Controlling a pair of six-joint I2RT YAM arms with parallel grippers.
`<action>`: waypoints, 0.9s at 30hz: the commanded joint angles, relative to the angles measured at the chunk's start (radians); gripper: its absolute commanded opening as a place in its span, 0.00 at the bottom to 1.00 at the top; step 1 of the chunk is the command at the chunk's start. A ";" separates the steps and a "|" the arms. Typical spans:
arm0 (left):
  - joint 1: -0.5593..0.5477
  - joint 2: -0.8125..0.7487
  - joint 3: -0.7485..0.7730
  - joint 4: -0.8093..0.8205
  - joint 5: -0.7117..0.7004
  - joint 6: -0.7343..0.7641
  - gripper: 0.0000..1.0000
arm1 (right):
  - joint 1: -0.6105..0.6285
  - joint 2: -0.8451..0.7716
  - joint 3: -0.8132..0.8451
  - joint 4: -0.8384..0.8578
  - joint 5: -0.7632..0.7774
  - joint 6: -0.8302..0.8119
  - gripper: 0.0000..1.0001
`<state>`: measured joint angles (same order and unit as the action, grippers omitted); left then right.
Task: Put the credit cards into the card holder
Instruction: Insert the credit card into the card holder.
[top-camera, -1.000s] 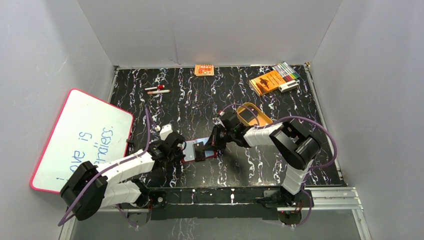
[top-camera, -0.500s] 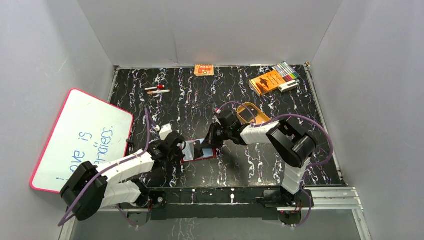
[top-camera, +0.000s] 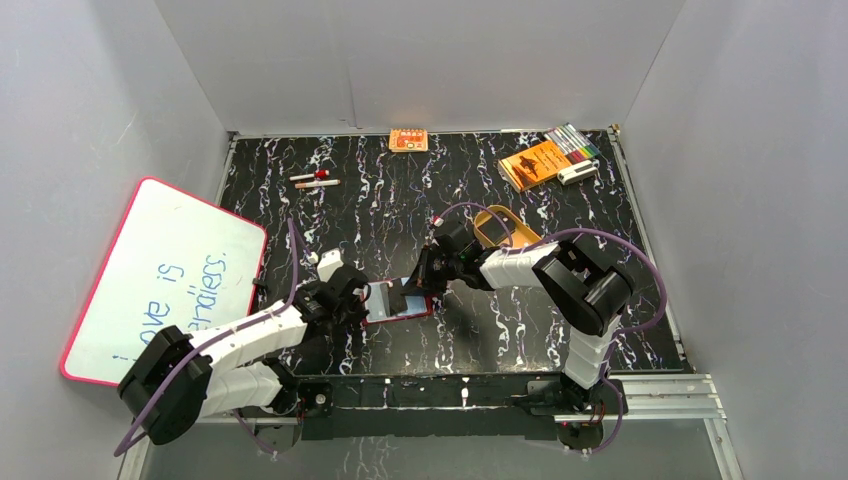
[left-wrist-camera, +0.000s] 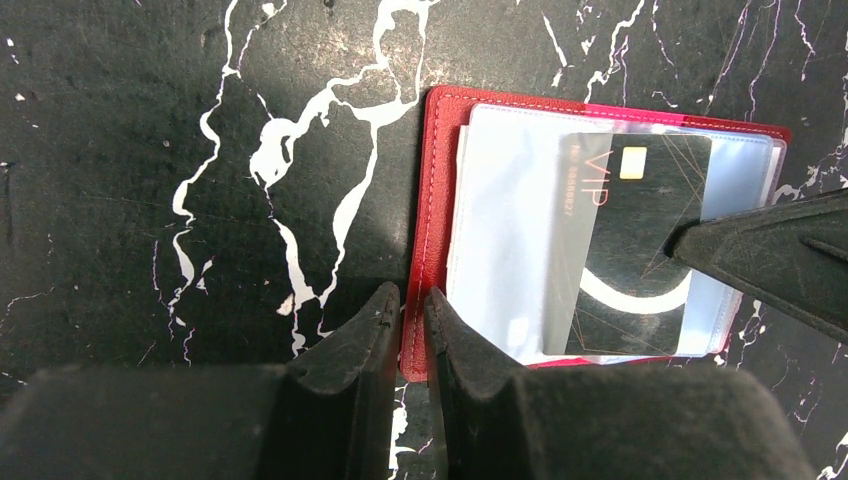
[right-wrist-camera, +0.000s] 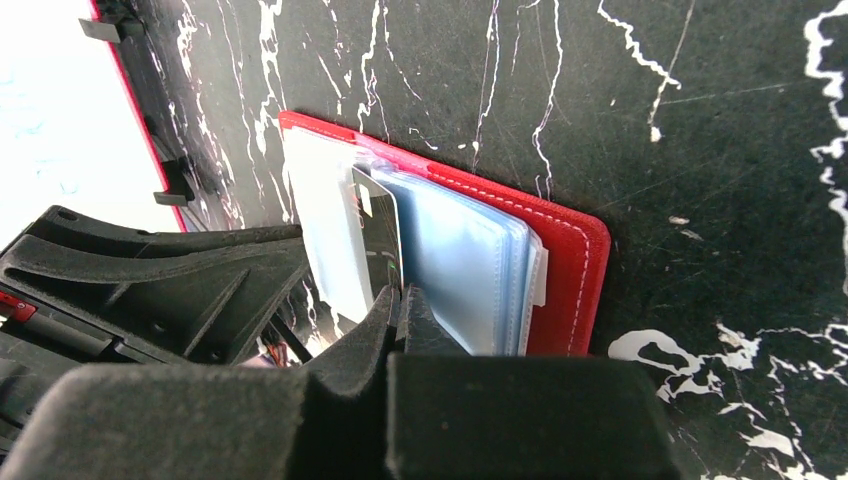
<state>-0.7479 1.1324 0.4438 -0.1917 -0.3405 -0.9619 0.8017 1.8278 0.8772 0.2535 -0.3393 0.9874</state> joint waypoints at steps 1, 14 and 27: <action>0.005 -0.025 -0.017 -0.046 -0.035 -0.002 0.15 | 0.007 -0.004 0.033 -0.002 0.027 -0.017 0.00; 0.005 -0.010 -0.010 -0.030 -0.026 0.004 0.15 | 0.038 0.045 0.068 0.020 -0.033 -0.007 0.00; 0.004 -0.032 0.004 -0.065 -0.046 0.009 0.16 | 0.059 0.066 0.104 -0.010 -0.034 -0.025 0.06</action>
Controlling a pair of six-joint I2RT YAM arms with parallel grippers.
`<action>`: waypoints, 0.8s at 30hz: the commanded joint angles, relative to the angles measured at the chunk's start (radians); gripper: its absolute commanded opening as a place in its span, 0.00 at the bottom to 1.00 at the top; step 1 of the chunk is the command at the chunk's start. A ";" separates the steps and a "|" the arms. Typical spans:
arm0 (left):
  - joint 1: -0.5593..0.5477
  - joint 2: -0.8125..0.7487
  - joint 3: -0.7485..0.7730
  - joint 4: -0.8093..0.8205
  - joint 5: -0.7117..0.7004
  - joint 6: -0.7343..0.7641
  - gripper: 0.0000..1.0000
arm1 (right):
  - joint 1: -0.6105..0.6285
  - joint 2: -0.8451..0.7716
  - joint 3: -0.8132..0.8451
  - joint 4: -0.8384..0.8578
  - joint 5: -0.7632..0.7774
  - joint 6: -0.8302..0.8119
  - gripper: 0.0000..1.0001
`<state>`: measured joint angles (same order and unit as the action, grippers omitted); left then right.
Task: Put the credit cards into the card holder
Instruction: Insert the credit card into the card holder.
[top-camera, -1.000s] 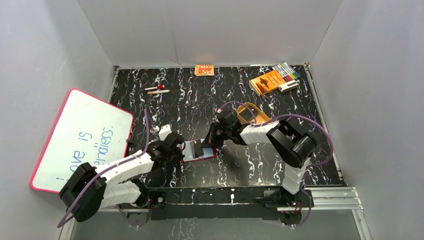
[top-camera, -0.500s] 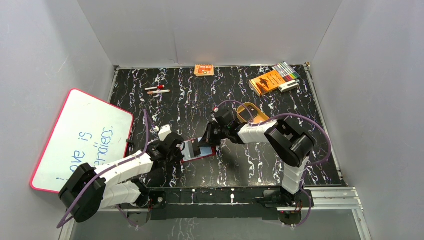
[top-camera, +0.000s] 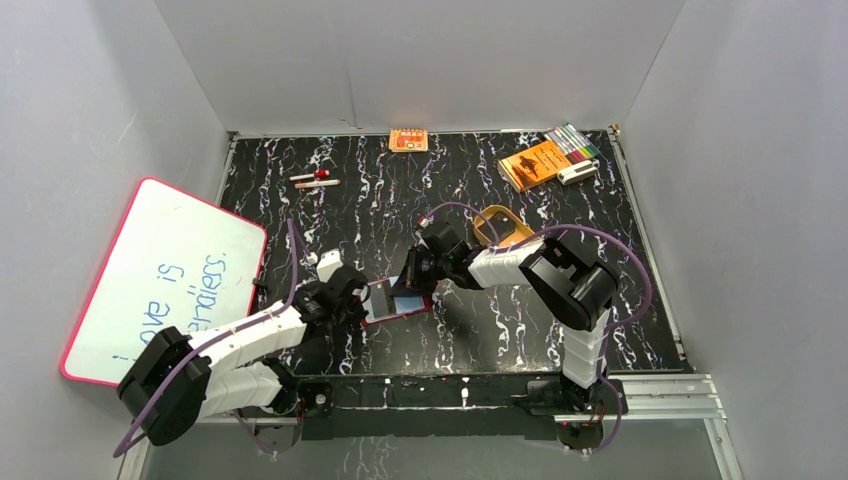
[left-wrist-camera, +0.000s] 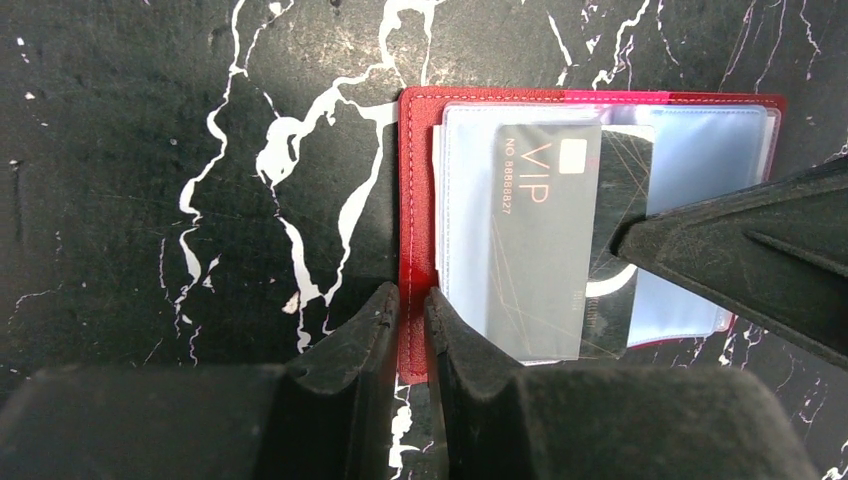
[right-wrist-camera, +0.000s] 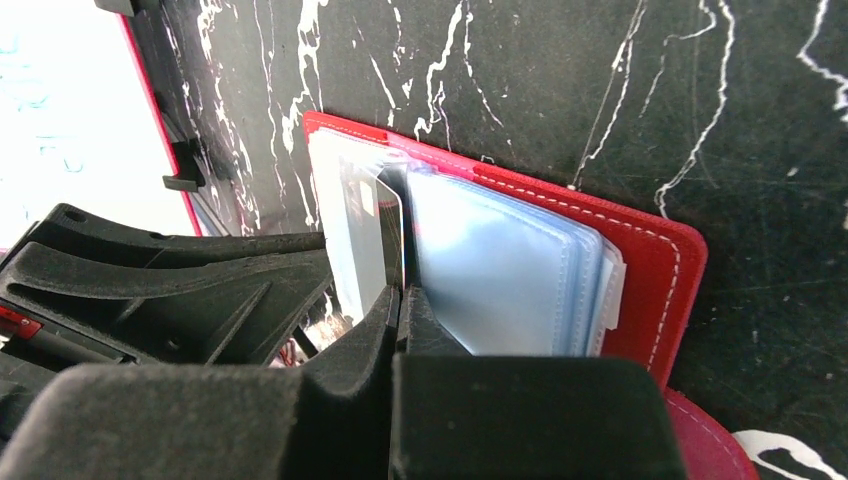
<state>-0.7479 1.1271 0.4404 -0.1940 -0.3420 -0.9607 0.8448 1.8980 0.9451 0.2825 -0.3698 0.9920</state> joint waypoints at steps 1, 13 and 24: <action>0.004 -0.034 0.011 -0.071 -0.049 0.007 0.16 | 0.015 -0.011 0.036 -0.047 0.002 -0.035 0.11; 0.017 -0.104 0.043 -0.137 -0.099 -0.011 0.22 | 0.016 -0.041 0.043 -0.094 0.034 -0.068 0.40; 0.114 0.038 0.049 -0.030 0.010 -0.009 0.15 | 0.021 -0.017 0.061 -0.090 0.008 -0.080 0.39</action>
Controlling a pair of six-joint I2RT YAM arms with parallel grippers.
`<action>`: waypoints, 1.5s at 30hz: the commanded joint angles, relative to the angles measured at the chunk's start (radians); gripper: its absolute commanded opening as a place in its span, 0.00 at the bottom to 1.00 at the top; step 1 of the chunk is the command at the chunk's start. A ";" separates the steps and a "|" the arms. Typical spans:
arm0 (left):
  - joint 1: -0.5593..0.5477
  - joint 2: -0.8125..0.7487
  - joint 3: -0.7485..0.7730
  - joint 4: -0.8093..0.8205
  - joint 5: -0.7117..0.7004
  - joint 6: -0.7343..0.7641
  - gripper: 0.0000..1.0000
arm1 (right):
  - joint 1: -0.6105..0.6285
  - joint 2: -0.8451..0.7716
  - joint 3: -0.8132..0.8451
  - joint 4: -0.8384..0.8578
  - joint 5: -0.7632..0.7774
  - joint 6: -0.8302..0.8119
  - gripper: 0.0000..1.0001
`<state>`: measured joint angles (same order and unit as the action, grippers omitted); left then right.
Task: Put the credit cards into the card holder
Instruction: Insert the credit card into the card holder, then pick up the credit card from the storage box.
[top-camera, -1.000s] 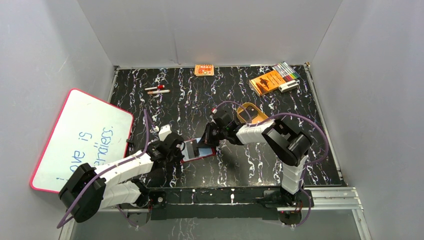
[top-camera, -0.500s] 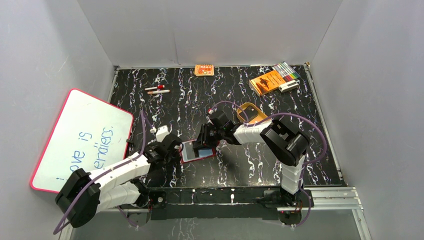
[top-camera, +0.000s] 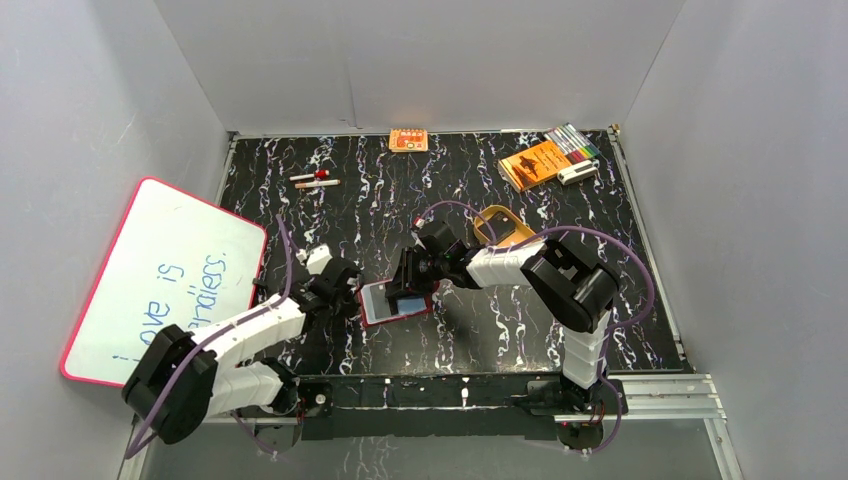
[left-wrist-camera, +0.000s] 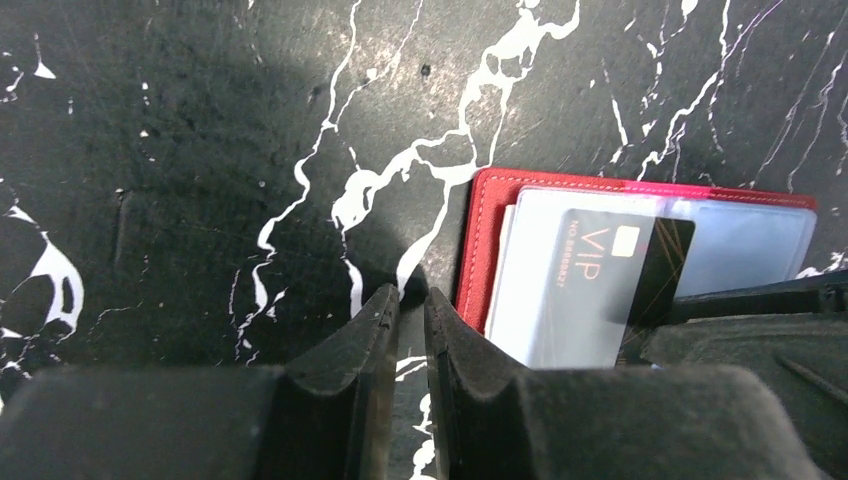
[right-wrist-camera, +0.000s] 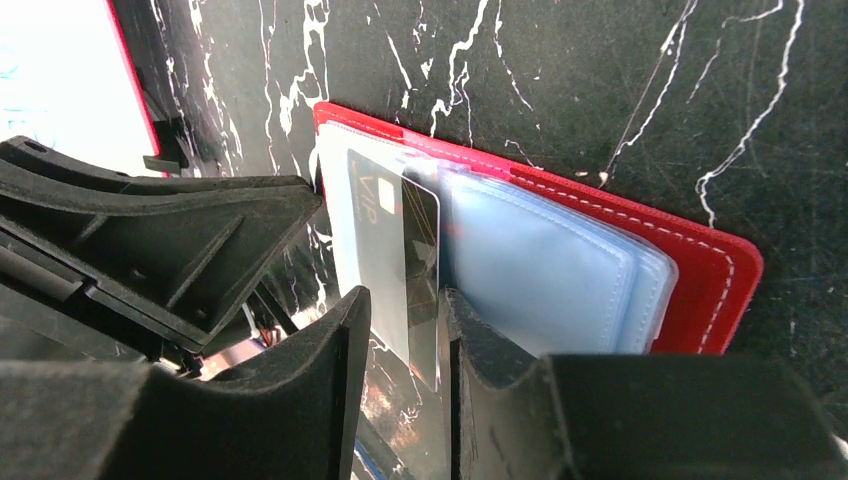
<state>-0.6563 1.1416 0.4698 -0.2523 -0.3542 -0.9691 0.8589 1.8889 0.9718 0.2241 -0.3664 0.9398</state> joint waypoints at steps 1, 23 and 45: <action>0.026 0.030 0.019 0.039 0.031 0.002 0.14 | 0.009 -0.006 0.037 -0.032 0.003 -0.029 0.39; 0.032 0.070 0.009 0.118 0.103 0.019 0.04 | 0.058 0.014 0.108 -0.102 0.025 -0.064 0.40; 0.035 -0.265 0.082 -0.086 0.017 0.091 0.68 | -0.370 -0.678 -0.140 -0.366 0.354 -0.146 0.61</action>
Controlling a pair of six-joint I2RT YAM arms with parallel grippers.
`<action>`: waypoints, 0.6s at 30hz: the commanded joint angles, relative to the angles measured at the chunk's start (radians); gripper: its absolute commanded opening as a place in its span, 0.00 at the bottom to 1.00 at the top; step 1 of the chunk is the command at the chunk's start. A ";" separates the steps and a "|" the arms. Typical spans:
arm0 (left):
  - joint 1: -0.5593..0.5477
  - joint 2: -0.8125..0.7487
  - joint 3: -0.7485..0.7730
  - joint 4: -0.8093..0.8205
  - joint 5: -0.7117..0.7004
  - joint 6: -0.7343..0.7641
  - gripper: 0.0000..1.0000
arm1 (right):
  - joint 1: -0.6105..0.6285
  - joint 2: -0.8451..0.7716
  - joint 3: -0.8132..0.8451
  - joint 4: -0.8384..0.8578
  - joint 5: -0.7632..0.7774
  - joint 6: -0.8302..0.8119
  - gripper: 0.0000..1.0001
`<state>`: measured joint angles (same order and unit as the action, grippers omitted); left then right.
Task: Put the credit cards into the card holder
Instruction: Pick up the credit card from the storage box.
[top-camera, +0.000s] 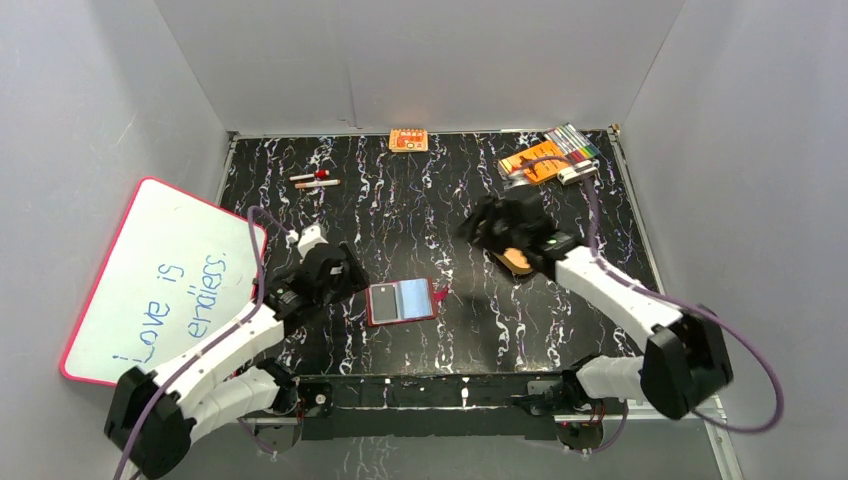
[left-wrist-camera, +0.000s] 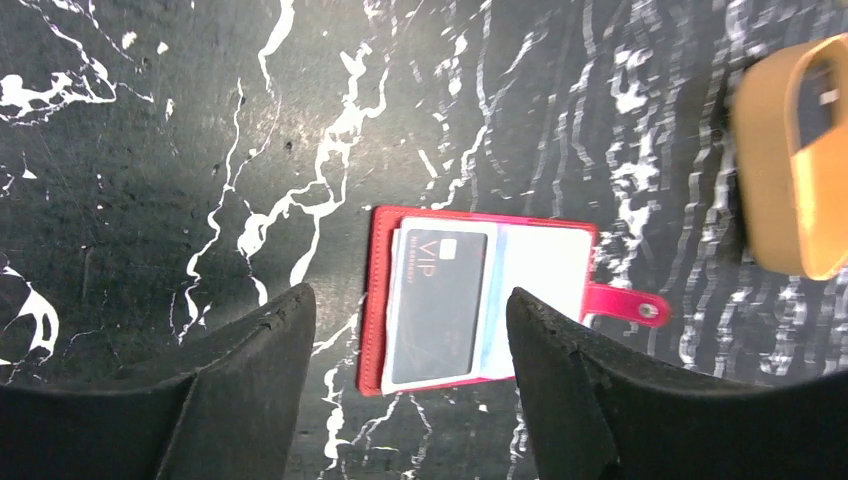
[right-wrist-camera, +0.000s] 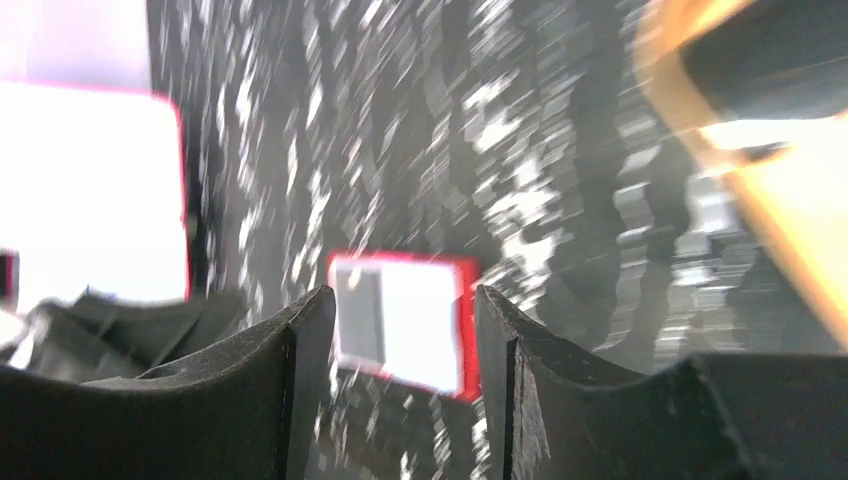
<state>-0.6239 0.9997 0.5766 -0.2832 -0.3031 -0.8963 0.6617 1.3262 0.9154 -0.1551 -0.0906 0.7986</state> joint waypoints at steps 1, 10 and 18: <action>0.003 -0.152 -0.037 -0.056 -0.030 0.020 0.70 | -0.206 -0.117 -0.094 0.017 0.084 -0.001 0.61; 0.003 -0.143 -0.034 -0.073 -0.024 0.014 0.74 | -0.308 -0.073 -0.145 0.098 0.292 0.200 0.61; 0.003 -0.116 -0.039 -0.063 -0.018 0.015 0.74 | -0.403 0.056 -0.127 0.142 0.221 0.240 0.67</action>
<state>-0.6239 0.8906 0.5320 -0.3378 -0.3065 -0.8925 0.2932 1.3270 0.7666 -0.0898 0.1440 1.0012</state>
